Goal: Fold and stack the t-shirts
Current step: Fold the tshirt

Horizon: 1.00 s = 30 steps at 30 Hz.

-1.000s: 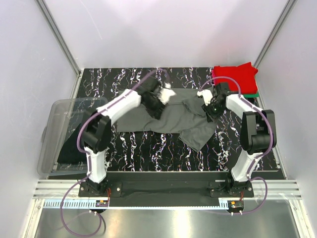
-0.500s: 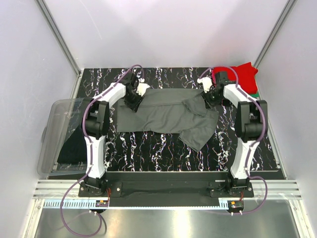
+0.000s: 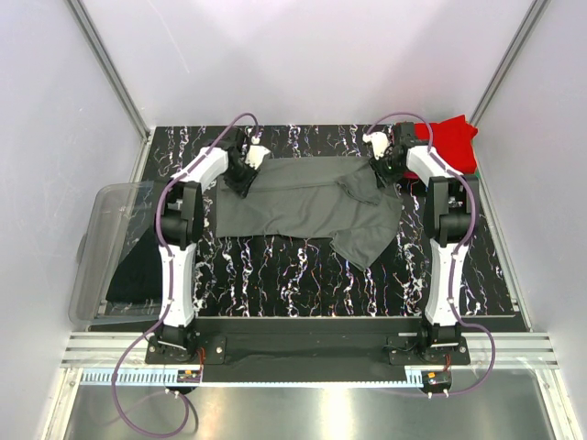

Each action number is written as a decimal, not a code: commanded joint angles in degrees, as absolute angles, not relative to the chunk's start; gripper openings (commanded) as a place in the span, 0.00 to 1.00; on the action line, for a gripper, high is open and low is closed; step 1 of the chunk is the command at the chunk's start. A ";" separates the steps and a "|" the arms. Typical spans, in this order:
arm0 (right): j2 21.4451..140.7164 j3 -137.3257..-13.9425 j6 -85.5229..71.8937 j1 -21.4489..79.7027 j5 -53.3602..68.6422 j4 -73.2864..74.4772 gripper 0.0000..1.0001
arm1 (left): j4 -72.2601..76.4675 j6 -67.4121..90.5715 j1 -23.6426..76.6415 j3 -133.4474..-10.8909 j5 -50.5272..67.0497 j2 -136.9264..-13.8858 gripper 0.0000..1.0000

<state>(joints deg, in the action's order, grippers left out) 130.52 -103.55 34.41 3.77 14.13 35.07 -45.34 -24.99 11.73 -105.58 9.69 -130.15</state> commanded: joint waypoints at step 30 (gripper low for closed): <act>77.52 -44.14 70.14 16.77 27.60 29.01 0.42 | -50.98 -24.00 12.13 -84.99 14.85 -103.36 0.60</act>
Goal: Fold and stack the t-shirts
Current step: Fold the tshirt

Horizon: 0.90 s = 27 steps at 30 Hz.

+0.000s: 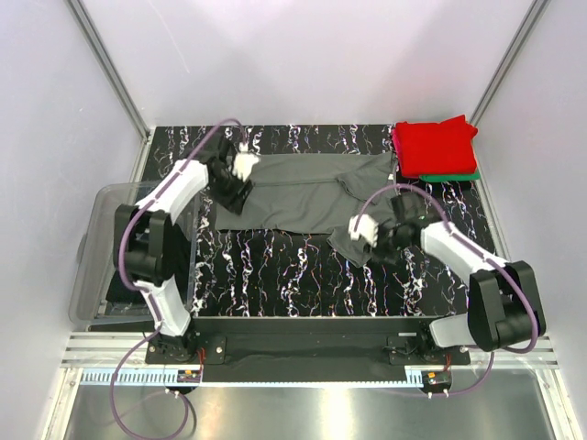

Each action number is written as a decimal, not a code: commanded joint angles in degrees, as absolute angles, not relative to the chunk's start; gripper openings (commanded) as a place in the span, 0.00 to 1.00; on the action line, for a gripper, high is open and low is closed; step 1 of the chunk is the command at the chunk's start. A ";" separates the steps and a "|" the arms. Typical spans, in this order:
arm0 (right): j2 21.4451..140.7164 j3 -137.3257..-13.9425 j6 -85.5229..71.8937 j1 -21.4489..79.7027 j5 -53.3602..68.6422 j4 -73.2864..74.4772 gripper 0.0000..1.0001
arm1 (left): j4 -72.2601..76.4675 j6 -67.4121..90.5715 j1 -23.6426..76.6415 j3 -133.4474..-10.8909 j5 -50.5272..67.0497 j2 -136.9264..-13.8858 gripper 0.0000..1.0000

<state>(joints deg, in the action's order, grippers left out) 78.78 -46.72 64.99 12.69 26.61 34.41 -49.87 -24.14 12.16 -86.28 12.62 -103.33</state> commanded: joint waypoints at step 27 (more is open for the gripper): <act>82.97 -43.68 69.61 24.00 26.28 30.23 0.43 | -49.75 -23.11 10.81 -82.53 14.15 -102.13 0.59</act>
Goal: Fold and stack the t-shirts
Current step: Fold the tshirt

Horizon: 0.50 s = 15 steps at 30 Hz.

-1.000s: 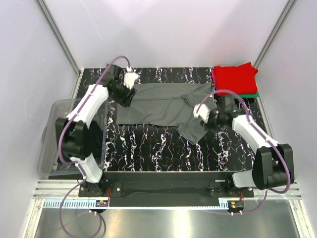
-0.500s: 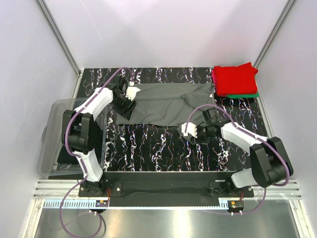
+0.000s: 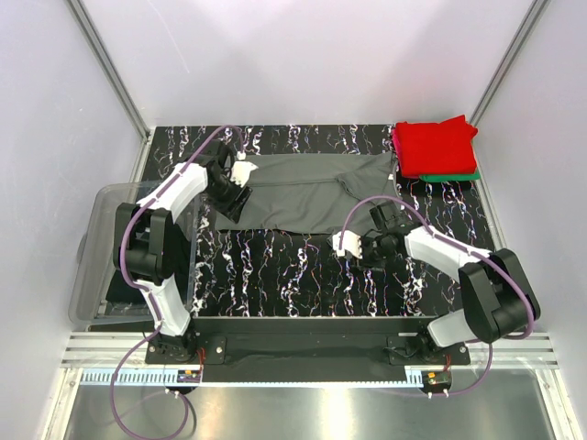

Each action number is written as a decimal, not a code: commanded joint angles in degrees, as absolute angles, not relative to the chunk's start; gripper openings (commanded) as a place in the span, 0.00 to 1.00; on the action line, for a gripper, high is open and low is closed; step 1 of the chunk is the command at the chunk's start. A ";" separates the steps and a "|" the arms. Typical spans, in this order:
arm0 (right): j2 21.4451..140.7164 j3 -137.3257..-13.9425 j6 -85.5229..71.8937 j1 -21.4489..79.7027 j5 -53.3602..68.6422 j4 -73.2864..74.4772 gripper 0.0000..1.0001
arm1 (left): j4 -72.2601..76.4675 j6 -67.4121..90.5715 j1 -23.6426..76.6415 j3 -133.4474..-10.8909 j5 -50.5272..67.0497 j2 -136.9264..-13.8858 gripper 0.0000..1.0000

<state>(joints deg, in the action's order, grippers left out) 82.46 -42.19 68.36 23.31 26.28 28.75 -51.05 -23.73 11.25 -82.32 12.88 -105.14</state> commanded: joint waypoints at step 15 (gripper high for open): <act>89.73 -46.40 68.03 25.05 24.09 32.07 0.15 | -49.83 -27.94 10.55 -79.90 11.25 -101.78 0.60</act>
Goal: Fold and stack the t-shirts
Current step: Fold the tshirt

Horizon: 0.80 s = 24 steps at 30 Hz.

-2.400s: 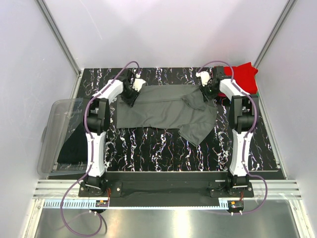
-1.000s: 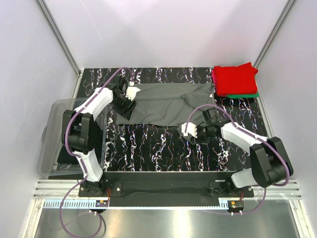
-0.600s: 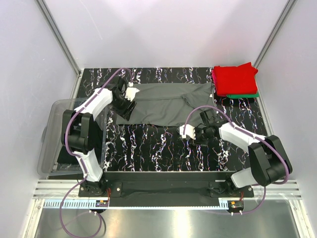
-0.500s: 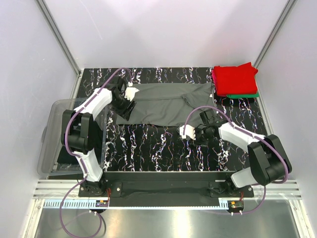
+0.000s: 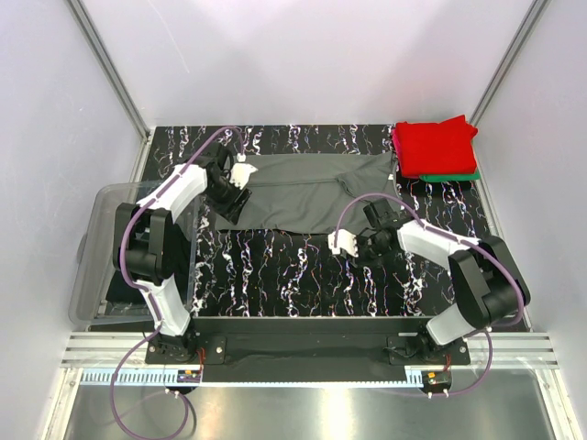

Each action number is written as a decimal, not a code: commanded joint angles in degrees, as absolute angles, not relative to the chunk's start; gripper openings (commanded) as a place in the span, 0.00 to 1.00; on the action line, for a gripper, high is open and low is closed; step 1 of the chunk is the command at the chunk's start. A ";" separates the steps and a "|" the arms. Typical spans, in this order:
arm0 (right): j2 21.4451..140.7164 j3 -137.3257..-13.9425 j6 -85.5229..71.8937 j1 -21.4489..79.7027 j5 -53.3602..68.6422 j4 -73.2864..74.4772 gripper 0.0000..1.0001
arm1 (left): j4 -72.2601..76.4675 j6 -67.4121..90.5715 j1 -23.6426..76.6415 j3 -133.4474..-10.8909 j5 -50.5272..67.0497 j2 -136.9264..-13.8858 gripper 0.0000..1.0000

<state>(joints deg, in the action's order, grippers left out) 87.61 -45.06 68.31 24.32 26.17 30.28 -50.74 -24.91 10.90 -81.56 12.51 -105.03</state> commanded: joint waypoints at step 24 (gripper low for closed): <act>82.62 -45.26 64.16 25.05 21.62 36.83 0.00 | -52.47 -46.06 10.20 -78.13 9.93 -106.61 0.57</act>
<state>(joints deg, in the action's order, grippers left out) 83.29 -44.56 64.86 24.53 21.98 35.88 -53.93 -44.58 10.50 -75.64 10.98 -105.56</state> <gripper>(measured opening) 0.012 0.566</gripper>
